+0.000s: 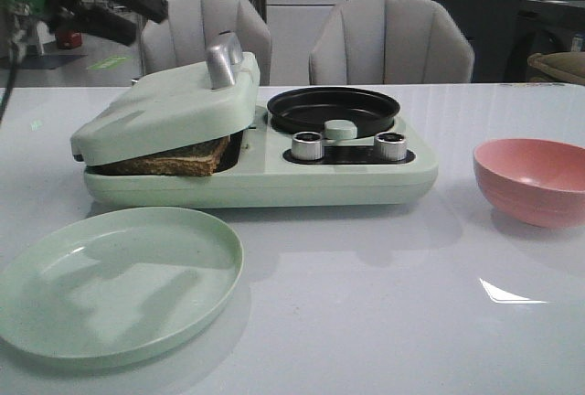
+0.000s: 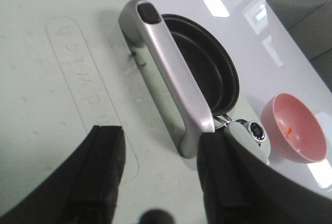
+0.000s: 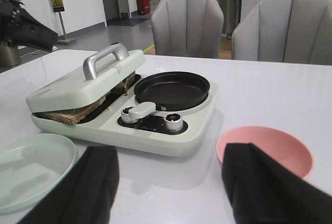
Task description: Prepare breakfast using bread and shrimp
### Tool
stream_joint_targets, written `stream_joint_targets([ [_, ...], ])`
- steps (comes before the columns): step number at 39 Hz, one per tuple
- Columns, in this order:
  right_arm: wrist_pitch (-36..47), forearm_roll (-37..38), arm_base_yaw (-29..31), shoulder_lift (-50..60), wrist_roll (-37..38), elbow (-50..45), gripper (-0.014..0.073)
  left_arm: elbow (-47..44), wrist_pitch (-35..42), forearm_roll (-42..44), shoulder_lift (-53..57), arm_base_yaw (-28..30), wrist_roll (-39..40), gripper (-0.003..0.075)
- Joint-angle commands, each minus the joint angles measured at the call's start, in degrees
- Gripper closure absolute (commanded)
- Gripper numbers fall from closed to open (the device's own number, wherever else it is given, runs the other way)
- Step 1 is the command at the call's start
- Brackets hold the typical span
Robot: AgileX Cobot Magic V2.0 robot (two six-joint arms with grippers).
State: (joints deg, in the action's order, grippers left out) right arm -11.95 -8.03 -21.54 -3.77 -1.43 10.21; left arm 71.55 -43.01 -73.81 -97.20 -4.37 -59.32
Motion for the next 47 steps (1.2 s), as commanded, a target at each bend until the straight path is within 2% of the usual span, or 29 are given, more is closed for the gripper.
stream_joint_targets([
  [1, 5.1, 0.1, 0.4, -0.5, -0.1, 1.5, 0.0062, 1.5, -0.5, 6.0, 8.3, 1.3, 1.3, 0.0332],
  [8, 5.1, 0.1, 0.4, -0.5, -0.1, 1.5, 0.0062, 1.5, 5.9, 29.4, 19.6, 1.9, 16.7, 0.0332],
  [13, 5.1, 0.1, 0.4, -0.5, -0.1, 1.5, 0.0062, 1.4, 6.5, 47.6, 25.7, 1.9, 29.3, 0.0332],
  [18, 5.1, 0.1, 0.4, -0.5, -0.1, 1.5, 0.0062, -0.1, 6.2, 58.6, 31.0, 1.9, 38.8, 0.0332],
  [33, 5.1, 0.1, 0.4, -0.5, -0.1, 1.5, 0.0062, -14.4, 11.8, 57.1, 49.3, 1.7, 40.1, 0.0333],
  [38, 5.1, 0.1, 0.4, -0.5, -0.1, 1.5, 0.0062, -20.4, 14.2, 57.3, 56.5, -0.9, 40.1, 0.0333],
  [47, 5.1, 0.1, 0.4, -0.5, -0.1, 1.5, 0.0062, -31.2, 13.6, 56.5, 69.4, -6.0, 40.2, 0.0334],
])
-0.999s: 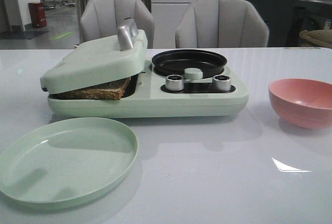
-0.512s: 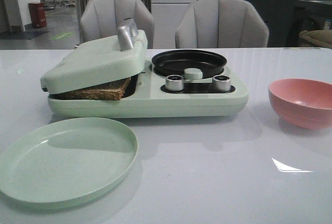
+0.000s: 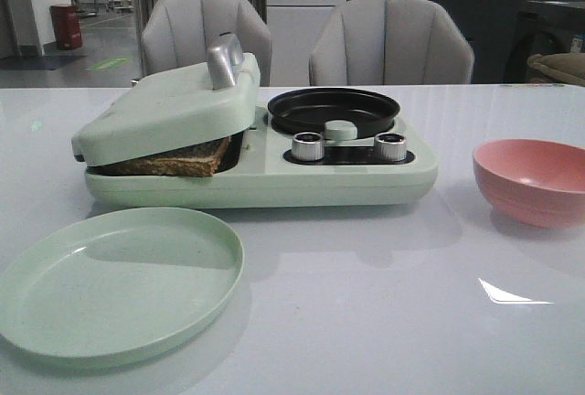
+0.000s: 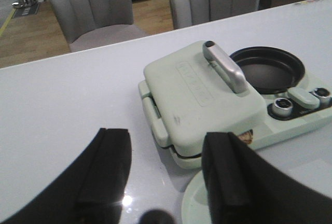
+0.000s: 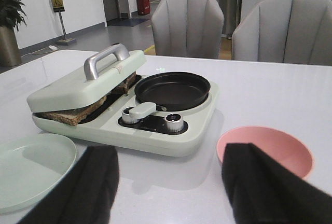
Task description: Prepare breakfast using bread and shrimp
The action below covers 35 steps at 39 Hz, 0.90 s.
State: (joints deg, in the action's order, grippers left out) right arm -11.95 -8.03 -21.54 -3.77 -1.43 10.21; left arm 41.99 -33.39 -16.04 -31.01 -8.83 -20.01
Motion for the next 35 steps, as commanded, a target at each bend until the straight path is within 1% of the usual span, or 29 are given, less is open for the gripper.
stream_joint_targets([
  [1, 5.2, 0.1, 0.4, -0.5, -0.1, 1.5, 0.0062, -2.8, 3.7, -1.1, 4.7, -1.8, 0.9, 0.0334],
  [7, 5.2, 0.1, 0.4, -0.5, -0.1, 1.5, 0.0062, -9.2, 3.4, 0.0, 11.7, -2.7, 0.9, 0.0337],
  [10, 6.3, 0.1, 0.4, -0.5, -0.1, 1.5, 0.0062, -12.1, 4.0, 0.0, 14.9, -2.9, 0.9, 0.0365],
  [17, 8.8, 0.1, 0.4, -0.5, -0.1, 1.5, 0.0062, -18.8, 5.8, 0.2, 20.8, -2.9, 0.9, 0.0519],
  [21, 9.4, -0.1, 0.4, -0.5, -0.1, 1.5, 0.0062, -20.9, 8.0, -0.3, 22.3, -3.3, 0.9, 0.0612],
  [26, 11.0, -0.1, 0.4, -0.6, -0.1, 1.8, 0.0062, -20.9, 8.9, -0.3, 22.8, -4.4, 0.9, 0.0607],
  [30, 12.7, -0.3, 0.4, -2.4, -0.1, 4.4, 0.0062, -20.9, 8.9, -0.3, 22.8, -5.0, 0.9, 0.0606],
  [35, 6.7, -0.3, 0.4, -9.4, -0.1, 11.1, 0.0062, -20.9, 9.1, -0.3, 22.8, -5.0, 0.9, 0.0606],
])
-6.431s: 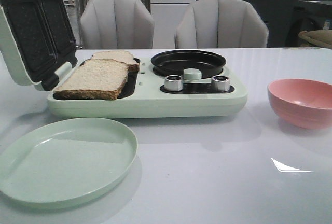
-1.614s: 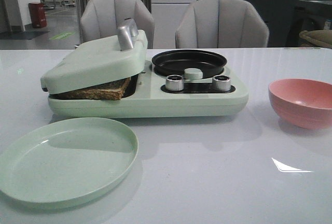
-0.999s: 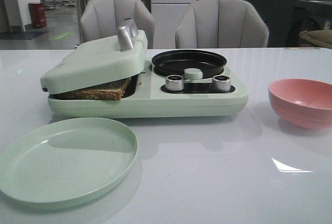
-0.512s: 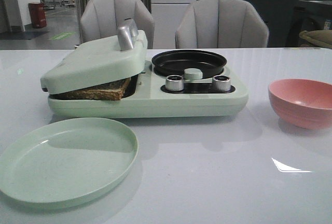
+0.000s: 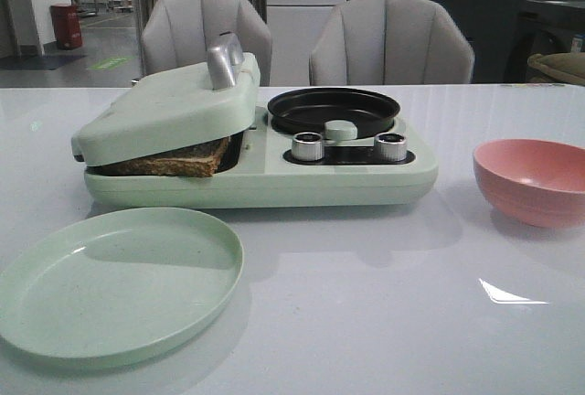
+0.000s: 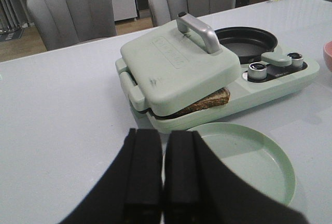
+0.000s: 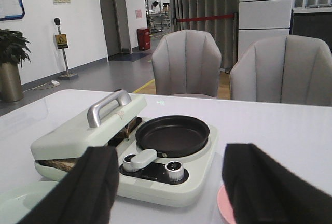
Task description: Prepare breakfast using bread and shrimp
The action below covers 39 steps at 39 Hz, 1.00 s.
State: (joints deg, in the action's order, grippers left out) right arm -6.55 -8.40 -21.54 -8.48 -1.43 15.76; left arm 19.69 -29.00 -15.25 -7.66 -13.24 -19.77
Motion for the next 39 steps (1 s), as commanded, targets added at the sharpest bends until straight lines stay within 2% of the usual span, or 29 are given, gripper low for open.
stream_joint_targets([
  [1, -0.3, 0.1, 0.4, -7.1, -0.1, 7.1, 0.0062, 1.4, 4.9, -1.1, -0.6, -0.6, 0.6, 0.0606],
  [9, -9.3, 0.1, 0.4, -22.8, -0.1, 17.9, 0.0062, 1.4, 5.0, -1.1, -0.6, -0.6, 0.6, 0.0607],
  [17, -14.6, 0.0, 1.5, -37.5, 0.0, 26.8, 0.0062, 1.4, 5.0, -1.1, -0.6, -0.6, 0.6, 0.0606],
  [21, -15.6, -1.9, 4.7, -43.6, 0.0, 30.2, 0.0062, 1.4, 5.1, -1.1, -0.6, -0.6, 0.6, 0.0606],
  [29, -20.2, -6.7, 14.9, -54.9, -0.4, 36.2, 0.0062, 1.4, 5.2, -1.1, -0.6, -0.6, 0.6, 0.0606],
  [39, -21.0, -7.0, 24.2, -68.0, -2.7, 40.1, 0.0062, 1.4, 5.2, -0.8, -0.6, -0.6, 0.6, 0.0606],
])
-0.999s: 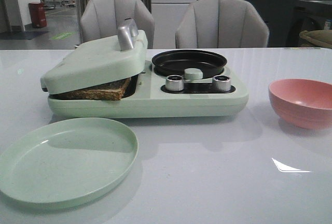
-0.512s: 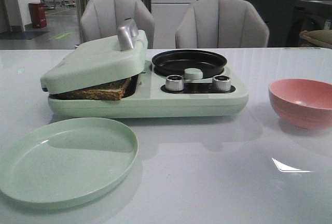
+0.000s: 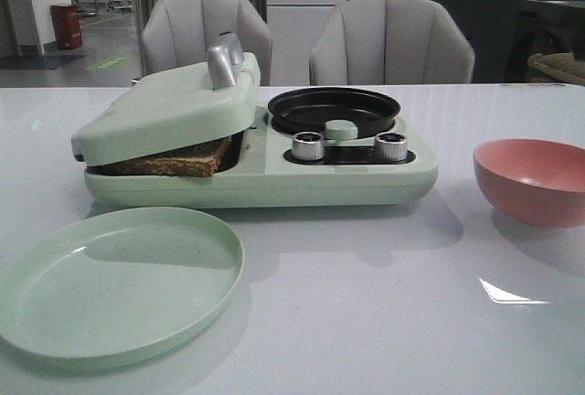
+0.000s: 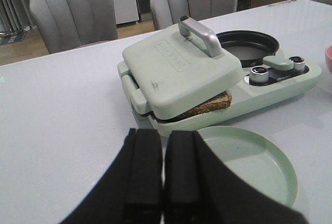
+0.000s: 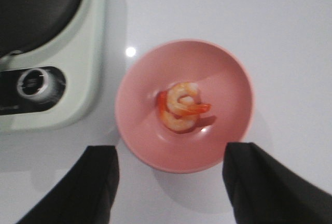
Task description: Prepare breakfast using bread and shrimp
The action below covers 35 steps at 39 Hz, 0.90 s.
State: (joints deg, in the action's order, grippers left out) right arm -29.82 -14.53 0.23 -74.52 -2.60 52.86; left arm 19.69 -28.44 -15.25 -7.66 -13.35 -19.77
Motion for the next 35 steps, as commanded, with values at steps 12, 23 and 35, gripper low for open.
stream_joint_targets([
  [12, 2.8, -0.8, 5.5, -14.3, -6.0, 9.1, 0.0062, 1.4, 4.7, -0.8, -0.6, -0.5, 0.6, 0.0606],
  [23, 2.8, -0.4, 5.5, -24.3, -6.2, 15.2, 0.0062, 1.4, 4.7, -0.8, -0.6, -0.5, 0.6, 0.0606],
  [35, 2.1, -0.2, 5.5, -31.2, -6.2, 18.5, 0.0141, 1.4, 4.7, -0.8, -0.6, -0.5, 0.6, 0.0606],
])
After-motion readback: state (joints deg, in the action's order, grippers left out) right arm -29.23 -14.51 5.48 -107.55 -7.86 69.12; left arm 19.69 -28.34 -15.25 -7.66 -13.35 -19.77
